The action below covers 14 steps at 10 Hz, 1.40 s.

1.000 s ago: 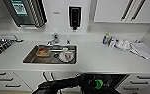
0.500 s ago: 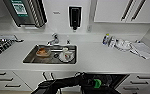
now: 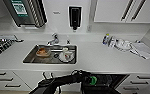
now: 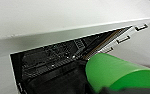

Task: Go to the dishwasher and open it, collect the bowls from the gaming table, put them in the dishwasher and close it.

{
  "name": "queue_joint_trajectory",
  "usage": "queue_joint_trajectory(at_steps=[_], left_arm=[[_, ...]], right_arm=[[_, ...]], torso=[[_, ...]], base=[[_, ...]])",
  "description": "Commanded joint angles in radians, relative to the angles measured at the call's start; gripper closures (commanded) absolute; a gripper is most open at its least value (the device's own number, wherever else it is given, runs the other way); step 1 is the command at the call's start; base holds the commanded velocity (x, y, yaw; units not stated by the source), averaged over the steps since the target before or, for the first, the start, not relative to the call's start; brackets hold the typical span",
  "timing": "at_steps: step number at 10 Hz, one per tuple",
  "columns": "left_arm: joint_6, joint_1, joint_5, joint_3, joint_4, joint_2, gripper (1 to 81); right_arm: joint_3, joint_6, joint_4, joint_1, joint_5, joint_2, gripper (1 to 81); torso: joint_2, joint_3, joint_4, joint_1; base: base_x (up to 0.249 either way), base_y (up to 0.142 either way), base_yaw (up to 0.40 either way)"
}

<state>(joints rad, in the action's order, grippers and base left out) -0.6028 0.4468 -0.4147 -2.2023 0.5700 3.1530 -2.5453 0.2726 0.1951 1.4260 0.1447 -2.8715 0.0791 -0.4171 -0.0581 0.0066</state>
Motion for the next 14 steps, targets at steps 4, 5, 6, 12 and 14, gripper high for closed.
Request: queue_joint_trajectory(at_steps=[4,5,6,12,14], left_arm=[[0.000,-0.162,-0.007,0.030,0.021,0.076,81.1],[0.000,-0.162,-0.006,0.033,0.021,0.076,81.1],[0.000,-0.164,-0.006,0.033,0.025,0.076,81.1],[-0.002,-0.167,-0.009,0.035,0.021,0.076,1.0],[0.000,-0.167,-0.009,0.041,0.022,0.076,1.0]], right_arm=[[0.019,-0.015,0.021,-0.020,-0.053,-0.015,81.1],[0.018,-0.013,0.021,-0.022,-0.053,-0.016,81.1],[0.018,-0.015,0.021,-0.022,-0.053,-0.016,81.1],[0.016,-0.019,0.021,-0.027,-0.053,-0.021,81.1],[0.016,-0.023,0.021,-0.026,-0.053,-0.025,81.1]], torso=[[0.000,0.000,0.000,0.000],[0.000,0.000,0.000,0.000],[0.000,0.000,0.000,0.000],[0.000,0.000,0.000,0.000],[0.000,0.000,0.000,0.000]], base=[[0.000,0.000,0.000],[0.000,0.000,0.000],[0.000,0.000,0.000],[0.000,0.000,0.000],[0.000,0.000,0.000]])
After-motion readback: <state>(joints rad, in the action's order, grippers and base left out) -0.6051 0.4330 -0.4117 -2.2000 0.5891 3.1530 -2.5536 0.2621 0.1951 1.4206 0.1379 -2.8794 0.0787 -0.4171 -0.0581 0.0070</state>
